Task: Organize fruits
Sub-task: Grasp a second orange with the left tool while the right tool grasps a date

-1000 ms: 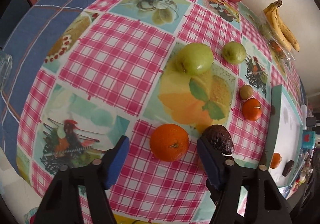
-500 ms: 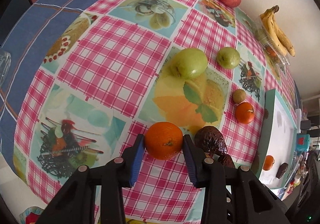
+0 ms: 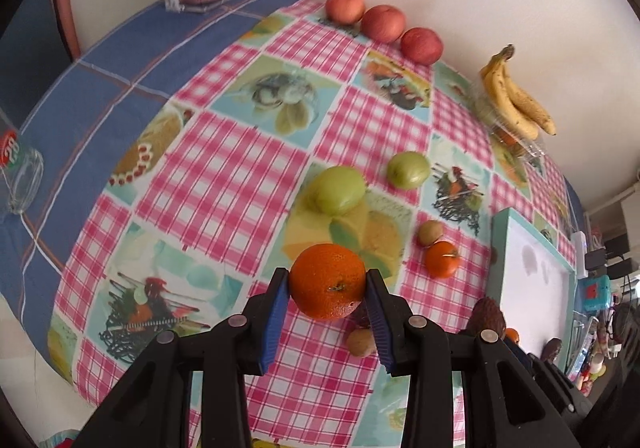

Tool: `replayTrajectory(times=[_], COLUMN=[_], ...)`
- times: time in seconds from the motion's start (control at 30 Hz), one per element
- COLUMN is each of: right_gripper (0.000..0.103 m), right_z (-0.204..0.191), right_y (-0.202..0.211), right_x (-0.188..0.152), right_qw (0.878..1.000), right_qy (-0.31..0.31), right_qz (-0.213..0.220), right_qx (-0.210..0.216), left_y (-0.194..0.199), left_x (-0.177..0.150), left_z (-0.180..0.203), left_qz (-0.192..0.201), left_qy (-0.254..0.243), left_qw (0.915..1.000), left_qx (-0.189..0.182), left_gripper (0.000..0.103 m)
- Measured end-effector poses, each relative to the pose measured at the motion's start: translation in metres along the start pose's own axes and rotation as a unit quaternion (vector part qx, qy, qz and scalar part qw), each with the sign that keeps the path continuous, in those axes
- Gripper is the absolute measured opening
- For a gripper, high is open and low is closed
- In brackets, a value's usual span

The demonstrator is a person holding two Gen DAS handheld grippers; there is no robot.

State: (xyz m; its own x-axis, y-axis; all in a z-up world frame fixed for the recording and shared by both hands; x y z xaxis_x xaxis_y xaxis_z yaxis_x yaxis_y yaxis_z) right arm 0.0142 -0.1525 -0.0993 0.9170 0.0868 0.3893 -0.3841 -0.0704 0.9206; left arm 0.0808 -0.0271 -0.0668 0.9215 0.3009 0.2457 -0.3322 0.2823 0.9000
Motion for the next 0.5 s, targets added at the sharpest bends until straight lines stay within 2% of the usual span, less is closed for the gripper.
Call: replayTrajectory(times=[0.3, 0.5], right_gripper=[0.037, 0.037], right_z=[0.043, 0.087], right_y=[0.021, 0.032], right_x=[0.006, 0.001], right_qw=[0.998, 0.991], right_qy=[-0.054, -0.111], right_qz=[0.029, 0.041], right_qx=[-0.030, -0.058], left_y=[0.003, 0.000], left_x=[-0.007, -0.017], left_z=[0.023, 0.051], left_qz=[0.008, 0.002], left_qy=[-0.025, -0.047], left_qw=[0.9997, 0.9987], left_qx=[-0.004, -0.018], left_gripper=[0.041, 0.041])
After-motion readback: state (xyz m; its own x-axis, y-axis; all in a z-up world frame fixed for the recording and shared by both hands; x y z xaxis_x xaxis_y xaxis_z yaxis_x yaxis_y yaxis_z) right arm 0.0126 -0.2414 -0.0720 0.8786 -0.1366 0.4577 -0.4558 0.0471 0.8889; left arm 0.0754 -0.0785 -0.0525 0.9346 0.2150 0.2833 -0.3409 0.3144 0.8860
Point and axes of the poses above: each gripper's, at about its wrist camera, not at the fingertips, and y roughly against the way its jaws point, z to its right, x to its top, the point moved 8 cm from there along -y, roughly the way its jaws point, and after that the axes turned 15 degrees about y, right-handed, at the moved point
